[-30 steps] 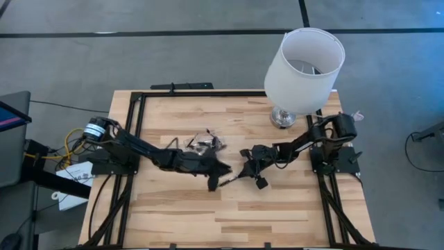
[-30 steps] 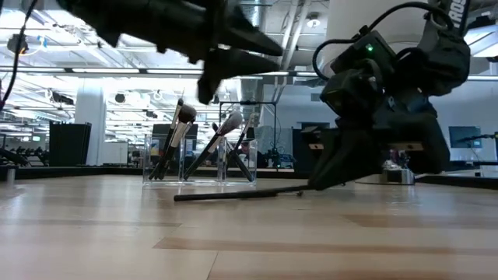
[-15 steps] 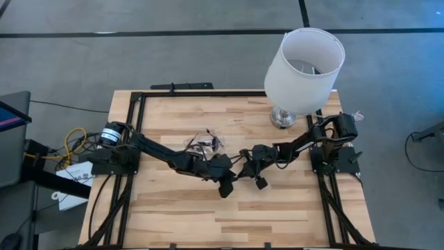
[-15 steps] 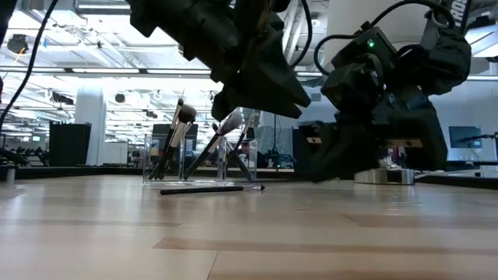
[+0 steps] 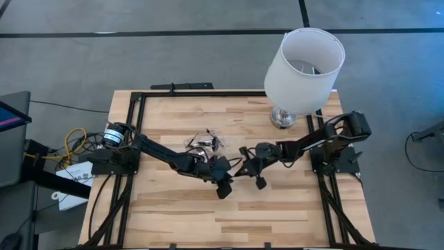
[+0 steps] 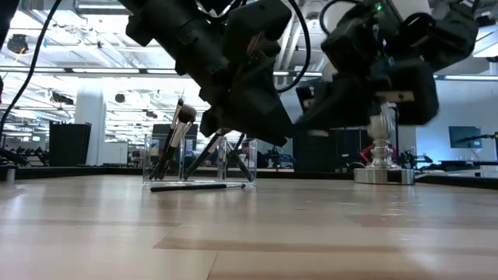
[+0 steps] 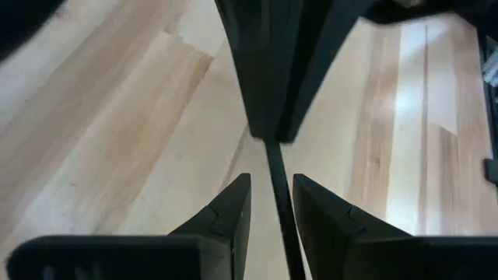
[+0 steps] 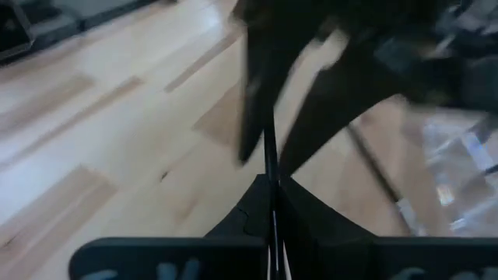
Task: Pick & Place Makeup Supplies
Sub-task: Put the black makeup brush into the transparent organizer
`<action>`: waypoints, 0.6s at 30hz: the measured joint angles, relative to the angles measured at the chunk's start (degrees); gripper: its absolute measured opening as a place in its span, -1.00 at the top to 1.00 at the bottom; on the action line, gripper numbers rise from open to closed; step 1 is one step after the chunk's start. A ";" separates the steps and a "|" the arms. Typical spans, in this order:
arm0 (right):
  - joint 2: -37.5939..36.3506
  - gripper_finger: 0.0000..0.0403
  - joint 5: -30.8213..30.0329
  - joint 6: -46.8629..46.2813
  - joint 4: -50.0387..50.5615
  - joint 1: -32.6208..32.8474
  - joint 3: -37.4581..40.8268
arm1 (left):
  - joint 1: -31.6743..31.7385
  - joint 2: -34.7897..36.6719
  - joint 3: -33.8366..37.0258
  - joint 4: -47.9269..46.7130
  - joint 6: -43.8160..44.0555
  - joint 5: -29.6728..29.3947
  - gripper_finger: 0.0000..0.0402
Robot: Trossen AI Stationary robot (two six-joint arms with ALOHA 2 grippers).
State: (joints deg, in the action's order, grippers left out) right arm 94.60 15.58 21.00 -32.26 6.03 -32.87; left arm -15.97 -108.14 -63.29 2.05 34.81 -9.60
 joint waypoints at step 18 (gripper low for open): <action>-1.50 0.97 -0.97 0.47 3.82 1.34 -0.05 | 0.24 0.13 0.07 0.72 -1.36 0.45 0.71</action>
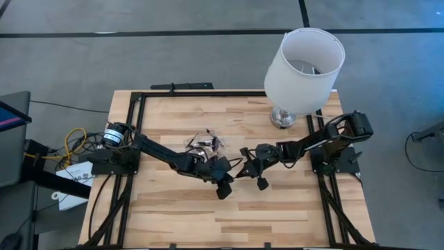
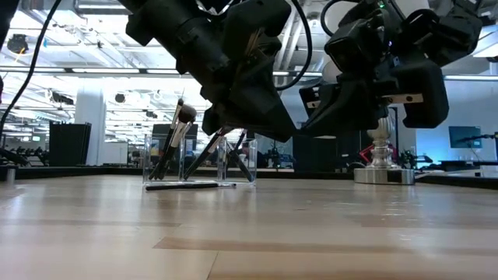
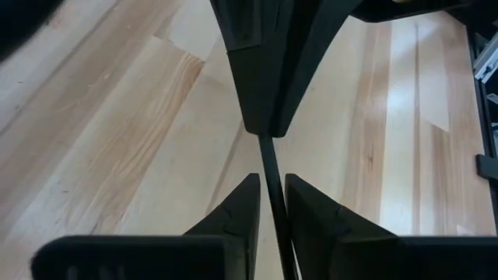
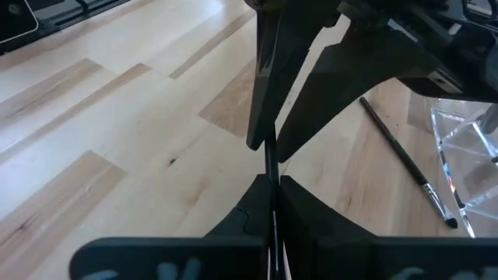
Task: Pick & Place Makeup Supplies
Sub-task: Put the black makeup brush into the transparent organizer
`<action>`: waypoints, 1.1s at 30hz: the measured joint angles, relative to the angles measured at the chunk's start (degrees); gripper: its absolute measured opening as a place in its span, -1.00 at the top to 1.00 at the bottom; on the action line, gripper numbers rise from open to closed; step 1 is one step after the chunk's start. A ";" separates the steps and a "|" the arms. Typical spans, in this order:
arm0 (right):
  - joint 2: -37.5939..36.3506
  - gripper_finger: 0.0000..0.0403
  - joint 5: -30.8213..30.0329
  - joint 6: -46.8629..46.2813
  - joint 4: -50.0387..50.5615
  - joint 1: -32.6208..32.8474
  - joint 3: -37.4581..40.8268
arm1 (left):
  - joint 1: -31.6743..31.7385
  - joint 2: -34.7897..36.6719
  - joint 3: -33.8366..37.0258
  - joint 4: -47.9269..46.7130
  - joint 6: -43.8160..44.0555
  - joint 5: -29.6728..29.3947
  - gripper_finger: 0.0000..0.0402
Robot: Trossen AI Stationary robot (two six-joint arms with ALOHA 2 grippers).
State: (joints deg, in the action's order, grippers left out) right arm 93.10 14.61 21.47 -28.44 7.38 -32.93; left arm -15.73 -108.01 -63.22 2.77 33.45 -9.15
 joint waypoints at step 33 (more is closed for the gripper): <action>-32.93 0.42 -4.55 -11.88 11.79 5.14 -4.61 | -2.42 11.52 0.28 -0.53 -13.39 -9.74 0.93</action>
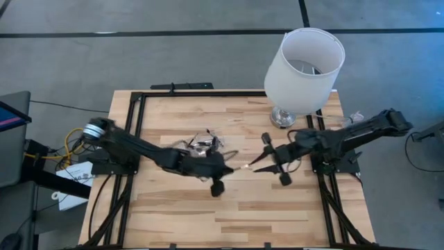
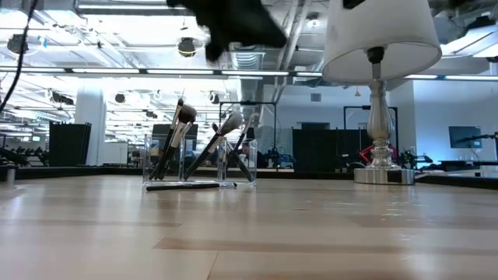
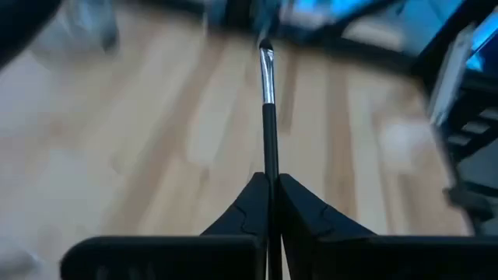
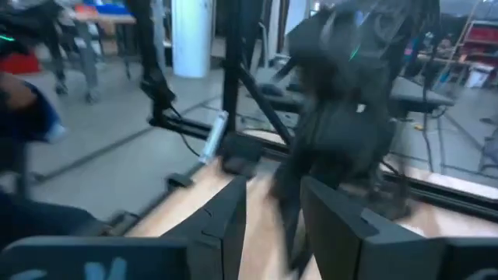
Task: Pick & Place Makeup Supplies
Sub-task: Put the black makeup brush into the transparent organizer
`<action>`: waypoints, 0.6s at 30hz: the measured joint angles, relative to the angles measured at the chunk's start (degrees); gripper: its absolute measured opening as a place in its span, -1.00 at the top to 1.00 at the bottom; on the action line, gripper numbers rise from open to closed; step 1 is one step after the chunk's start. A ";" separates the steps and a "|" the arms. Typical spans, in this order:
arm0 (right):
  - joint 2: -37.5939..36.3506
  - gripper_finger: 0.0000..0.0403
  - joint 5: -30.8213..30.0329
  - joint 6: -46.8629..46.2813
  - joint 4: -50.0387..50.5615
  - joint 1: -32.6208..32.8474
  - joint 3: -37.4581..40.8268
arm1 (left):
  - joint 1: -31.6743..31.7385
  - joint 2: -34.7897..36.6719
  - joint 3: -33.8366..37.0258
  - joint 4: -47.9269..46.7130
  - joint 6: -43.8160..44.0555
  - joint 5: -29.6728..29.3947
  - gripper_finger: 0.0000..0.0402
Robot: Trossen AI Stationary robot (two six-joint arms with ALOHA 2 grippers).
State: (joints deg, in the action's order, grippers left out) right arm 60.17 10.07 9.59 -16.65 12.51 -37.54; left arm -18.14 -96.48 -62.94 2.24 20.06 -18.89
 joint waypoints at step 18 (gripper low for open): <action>18.76 0.42 -13.02 -3.10 -31.07 -2.96 2.78 | -2.93 20.63 25.84 35.69 -20.61 -8.74 0.93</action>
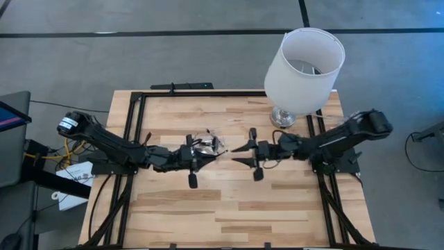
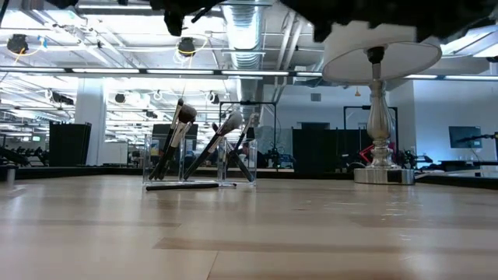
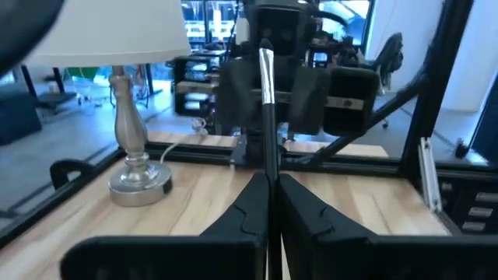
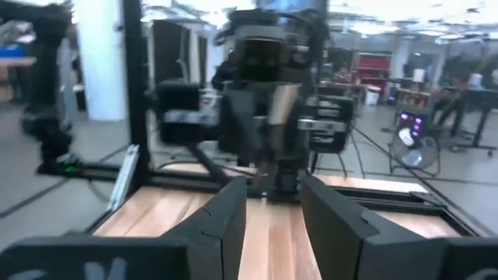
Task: Pick & Place Makeup Supplies
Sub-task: Put the black makeup brush into the transparent organizer
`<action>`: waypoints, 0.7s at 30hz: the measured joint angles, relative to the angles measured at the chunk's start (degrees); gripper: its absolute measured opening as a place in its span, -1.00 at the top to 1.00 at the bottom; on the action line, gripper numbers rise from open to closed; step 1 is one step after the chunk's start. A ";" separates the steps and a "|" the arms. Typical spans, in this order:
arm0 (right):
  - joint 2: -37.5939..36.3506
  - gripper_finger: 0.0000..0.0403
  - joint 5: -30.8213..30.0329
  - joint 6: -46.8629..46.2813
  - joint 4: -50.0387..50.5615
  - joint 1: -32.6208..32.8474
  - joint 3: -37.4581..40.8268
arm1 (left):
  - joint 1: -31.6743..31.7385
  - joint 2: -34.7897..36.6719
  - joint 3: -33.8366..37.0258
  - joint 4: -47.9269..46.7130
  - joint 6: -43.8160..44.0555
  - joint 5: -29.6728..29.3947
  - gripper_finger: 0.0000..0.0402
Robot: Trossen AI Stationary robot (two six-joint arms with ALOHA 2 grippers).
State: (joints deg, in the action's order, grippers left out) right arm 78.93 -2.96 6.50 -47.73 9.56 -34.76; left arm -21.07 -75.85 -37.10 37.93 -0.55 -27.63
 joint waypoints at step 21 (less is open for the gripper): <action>13.27 0.47 12.15 -2.05 -3.10 -3.58 -14.16 | -0.01 0.04 1.06 2.50 -3.90 0.88 0.93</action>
State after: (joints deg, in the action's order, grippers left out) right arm 92.20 9.19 4.45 -50.83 5.98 -48.93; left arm -21.08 -75.81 -36.04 40.42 -4.45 -26.74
